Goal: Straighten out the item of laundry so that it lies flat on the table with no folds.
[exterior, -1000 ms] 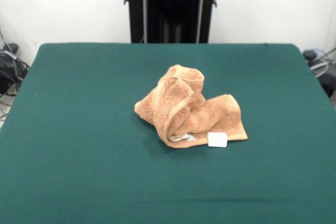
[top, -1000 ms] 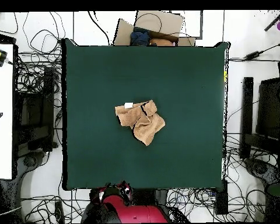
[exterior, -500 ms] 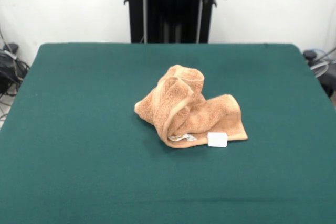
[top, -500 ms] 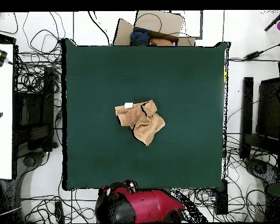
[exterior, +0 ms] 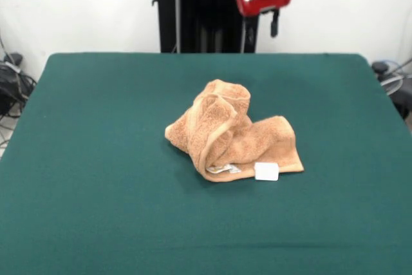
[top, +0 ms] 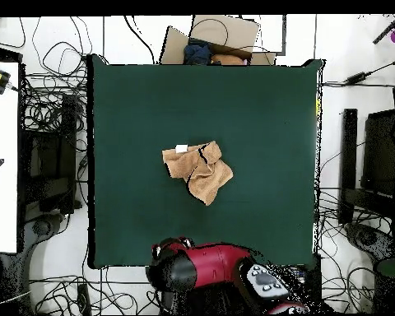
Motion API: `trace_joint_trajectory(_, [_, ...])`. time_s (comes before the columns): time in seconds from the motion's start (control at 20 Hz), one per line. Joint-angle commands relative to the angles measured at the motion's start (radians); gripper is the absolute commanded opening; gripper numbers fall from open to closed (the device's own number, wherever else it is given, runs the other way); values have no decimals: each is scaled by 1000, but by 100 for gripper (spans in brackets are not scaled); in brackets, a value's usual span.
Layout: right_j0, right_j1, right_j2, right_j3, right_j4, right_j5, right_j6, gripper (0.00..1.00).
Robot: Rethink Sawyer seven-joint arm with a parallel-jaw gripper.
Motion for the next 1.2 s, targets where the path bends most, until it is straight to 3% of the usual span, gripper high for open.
trace_joint_trajectory(0.05, [63, 167, -42, -233, -12, -30, 113, 100])
trace_joint_trajectory(0.3, [67, 196, -27, -314, 8, -7, 104, 100])
trace_joint_trajectory(0.55, [63, 170, -2, -355, 29, 54, 94, 100])
trace_joint_trajectory(0.75, [51, 158, 28, -394, 50, 129, 73, 100])
trace_joint_trajectory(1.0, [50, 78, 64, -436, 99, 300, 35, 100])
trace_joint_trajectory(1.2, [45, 80, 85, -466, 106, 355, 21, 100])
